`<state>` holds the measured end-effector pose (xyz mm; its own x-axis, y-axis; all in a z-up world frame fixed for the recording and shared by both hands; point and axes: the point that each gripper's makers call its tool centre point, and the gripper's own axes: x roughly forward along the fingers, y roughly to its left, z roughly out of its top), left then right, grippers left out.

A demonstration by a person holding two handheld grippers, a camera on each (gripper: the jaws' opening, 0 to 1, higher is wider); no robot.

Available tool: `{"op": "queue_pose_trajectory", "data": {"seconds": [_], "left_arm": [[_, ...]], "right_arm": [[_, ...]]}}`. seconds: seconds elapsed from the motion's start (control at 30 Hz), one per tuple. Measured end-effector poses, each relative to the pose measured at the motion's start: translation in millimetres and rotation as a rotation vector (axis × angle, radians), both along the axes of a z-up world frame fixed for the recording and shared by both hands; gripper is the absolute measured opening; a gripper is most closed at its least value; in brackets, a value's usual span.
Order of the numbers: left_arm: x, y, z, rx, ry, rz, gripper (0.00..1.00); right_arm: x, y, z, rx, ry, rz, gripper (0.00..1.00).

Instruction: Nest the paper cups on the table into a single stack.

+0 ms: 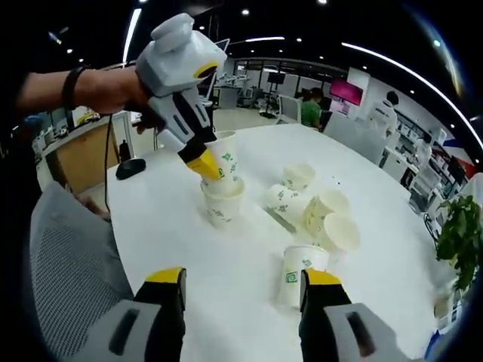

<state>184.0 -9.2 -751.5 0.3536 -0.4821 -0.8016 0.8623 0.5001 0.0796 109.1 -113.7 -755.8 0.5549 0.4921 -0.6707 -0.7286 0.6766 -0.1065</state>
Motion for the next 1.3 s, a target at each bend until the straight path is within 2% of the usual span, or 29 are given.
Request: {"op": "queue_pose_trajectory", "data": {"seconds": [0.63, 0.77, 1.03, 1.1, 1.2, 1.3], "left_arm": [[-3.7, -3.9, -1.3, 0.002, -0.001, 0.002, 0.05], [-4.5, -3.4, 0.7, -0.009, 0.000, 0.007, 0.09], [-4.4, -4.8, 8.1, -0.067, -0.009, 0.036, 0.21], [-5.5, -7.6, 13.6, -0.128, 0.012, 0.056, 0.25], [-6.6, -6.5, 20.3, -0.163, 0.015, 0.081, 0.30], [-2.5, -2.6, 24.1, -0.207, 0.006, 0.129, 0.40]], "right_arm": [[1.4, -1.8, -5.2, 0.000, 0.007, -0.002, 0.61], [2.1, -2.0, -5.2, 0.002, 0.008, -0.004, 0.61], [4.6, -3.6, -6.8, 0.001, 0.011, -0.006, 0.61], [4.5, -4.0, -7.0, -0.004, 0.013, -0.005, 0.61], [5.2, -4.1, -6.4, -0.001, 0.014, -0.008, 0.61], [7.4, -5.2, -6.6, 0.002, 0.011, -0.012, 0.61]]}}
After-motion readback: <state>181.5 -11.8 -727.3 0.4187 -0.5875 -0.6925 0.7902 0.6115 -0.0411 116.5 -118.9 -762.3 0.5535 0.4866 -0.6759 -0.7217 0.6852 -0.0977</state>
